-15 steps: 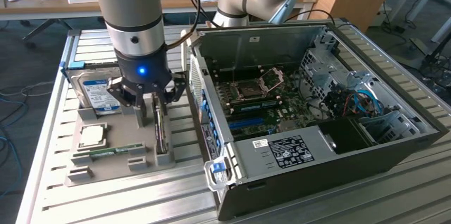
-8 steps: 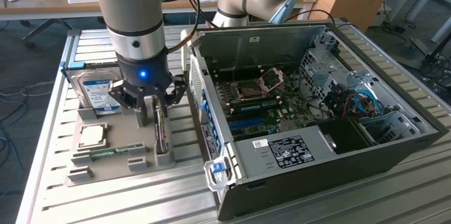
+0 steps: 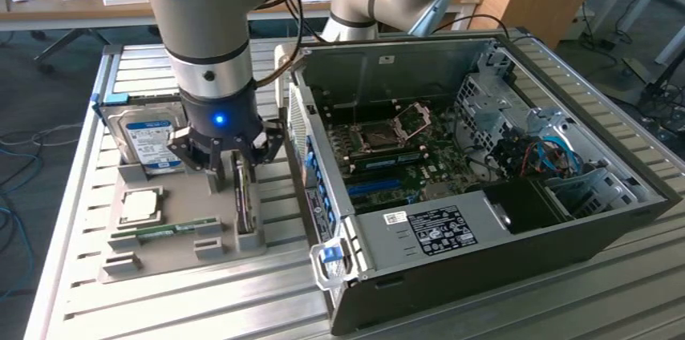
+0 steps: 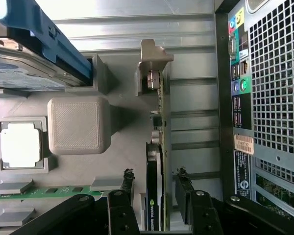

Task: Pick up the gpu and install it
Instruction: 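Pick up the gpu and move the gpu toward the slot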

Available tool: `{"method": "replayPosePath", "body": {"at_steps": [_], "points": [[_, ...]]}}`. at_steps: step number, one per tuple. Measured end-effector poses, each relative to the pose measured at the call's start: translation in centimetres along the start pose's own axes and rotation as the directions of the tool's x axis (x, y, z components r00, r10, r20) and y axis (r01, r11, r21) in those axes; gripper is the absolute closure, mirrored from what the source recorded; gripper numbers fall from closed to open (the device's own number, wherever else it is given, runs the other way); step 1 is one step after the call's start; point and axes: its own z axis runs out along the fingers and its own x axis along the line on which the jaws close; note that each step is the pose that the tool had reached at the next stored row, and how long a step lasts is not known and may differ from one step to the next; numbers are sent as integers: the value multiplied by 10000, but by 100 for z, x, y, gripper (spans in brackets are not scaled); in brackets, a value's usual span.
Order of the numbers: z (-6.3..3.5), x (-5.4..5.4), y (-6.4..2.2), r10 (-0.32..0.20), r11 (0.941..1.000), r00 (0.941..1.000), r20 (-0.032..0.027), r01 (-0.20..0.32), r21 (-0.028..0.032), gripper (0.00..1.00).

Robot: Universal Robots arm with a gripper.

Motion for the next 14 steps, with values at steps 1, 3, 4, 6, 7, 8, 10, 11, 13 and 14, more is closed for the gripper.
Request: {"method": "replayPosePath", "body": {"at_steps": [1, 3, 4, 6, 7, 8, 10, 11, 13, 14], "points": [[18, 1, -1, 0, 10000, 10000, 0, 0, 0, 53], [55, 1, -3, 0, 10000, 10000, 0, 0, 0, 53], [72, 2, -3, 0, 10000, 10000, 0, 0, 0, 53], [102, 2, -5, 0, 10000, 10000, 0, 0, 0, 53], [115, 3, -5, 0, 10000, 10000, 0, 0, 0, 53], [122, 3, -6, 0, 10000, 10000, 0, 0, -1, 53], [123, 3, -6, 0, 10000, 10000, -1, 0, 1, 53], [123, 3, -6, 1, 10000, 10000, -2, -1, 1, 53], [124, 3, -6, 0, 10000, 10000, 0, 0, 0, 53], [131, 3, -5, 0, 10000, 10000, 2, 0, -3, 53]]}}
